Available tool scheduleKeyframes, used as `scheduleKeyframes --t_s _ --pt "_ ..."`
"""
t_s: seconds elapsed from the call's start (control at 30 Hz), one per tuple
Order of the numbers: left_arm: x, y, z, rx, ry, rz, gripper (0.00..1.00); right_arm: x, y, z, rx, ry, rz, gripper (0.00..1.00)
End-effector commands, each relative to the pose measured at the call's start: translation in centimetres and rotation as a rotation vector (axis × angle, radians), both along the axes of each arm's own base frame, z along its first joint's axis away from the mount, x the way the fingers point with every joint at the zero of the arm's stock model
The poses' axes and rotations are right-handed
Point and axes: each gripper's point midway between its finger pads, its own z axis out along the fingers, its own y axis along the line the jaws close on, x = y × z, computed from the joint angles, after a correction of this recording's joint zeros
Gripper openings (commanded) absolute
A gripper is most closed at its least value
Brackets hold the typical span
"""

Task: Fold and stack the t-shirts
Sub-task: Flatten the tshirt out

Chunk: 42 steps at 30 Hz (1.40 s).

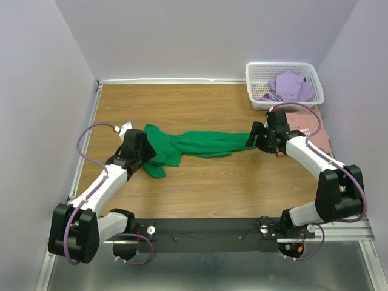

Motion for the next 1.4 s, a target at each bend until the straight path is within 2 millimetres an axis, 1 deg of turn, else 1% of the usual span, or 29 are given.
scheduleKeyframes --t_s 0.0,0.03,0.1,0.17,0.3,0.43,0.5,0.57,0.73,0.83,0.9,1.07,1.1,1.17,1.37 --pt "0.9 -0.9 2.5 -0.031 -0.072 -0.040 0.60 -0.2 -0.3 0.0 -0.004 0.004 -0.007 0.79" --pt "0.9 -0.9 2.6 -0.034 -0.074 -0.039 0.56 -0.2 -0.4 0.0 -0.006 0.004 -0.009 0.79" --pt "0.8 -0.9 3.0 -0.041 -0.085 -0.039 0.54 -0.3 -0.4 -0.1 -0.007 0.005 -0.011 0.79" --pt "0.8 -1.0 3.3 -0.045 -0.094 -0.041 0.50 -0.3 -0.4 -0.1 -0.007 0.006 -0.014 0.79" --pt "0.5 -0.9 2.9 -0.043 -0.085 -0.043 0.44 -0.3 -0.5 -0.2 -0.011 0.009 -0.013 0.79" --pt "0.3 -1.4 2.8 -0.061 -0.083 -0.066 0.41 -0.3 -0.4 -0.3 -0.009 0.011 -0.013 0.79" --pt "0.2 -1.9 2.8 -0.081 -0.090 -0.091 0.38 -0.3 -0.5 -0.4 -0.009 0.016 -0.016 0.79" --pt "0.2 -2.5 2.7 -0.097 -0.090 -0.120 0.38 -0.4 -0.4 -0.7 -0.009 0.024 -0.013 0.79" --pt "0.3 -2.7 1.5 -0.099 -0.054 -0.124 0.38 -0.4 -0.4 -1.0 -0.008 0.034 -0.011 0.79" --pt "0.3 -1.8 1.0 -0.070 -0.038 -0.071 0.38 -0.4 -0.4 -1.0 -0.009 0.033 -0.012 0.79" --pt "0.3 -1.4 1.0 -0.062 -0.045 -0.047 0.39 -0.5 -0.5 -1.1 -0.013 0.036 -0.012 0.79" --pt "0.0 -0.3 0.2 -0.030 -0.012 0.018 0.42 -0.8 -0.5 -1.6 -0.012 0.047 -0.012 0.79" --pt "-0.1 0.5 -0.1 -0.006 0.000 0.048 0.44 -0.8 -0.4 -1.5 -0.010 0.044 -0.009 0.79" --pt "-0.3 0.9 -0.2 0.009 0.007 0.071 0.45 -0.8 -0.5 -1.5 -0.010 0.042 -0.009 0.79" --pt "-0.3 1.1 -0.9 0.023 0.024 0.071 0.45 -0.8 -0.4 -1.4 -0.008 0.040 -0.010 0.79"
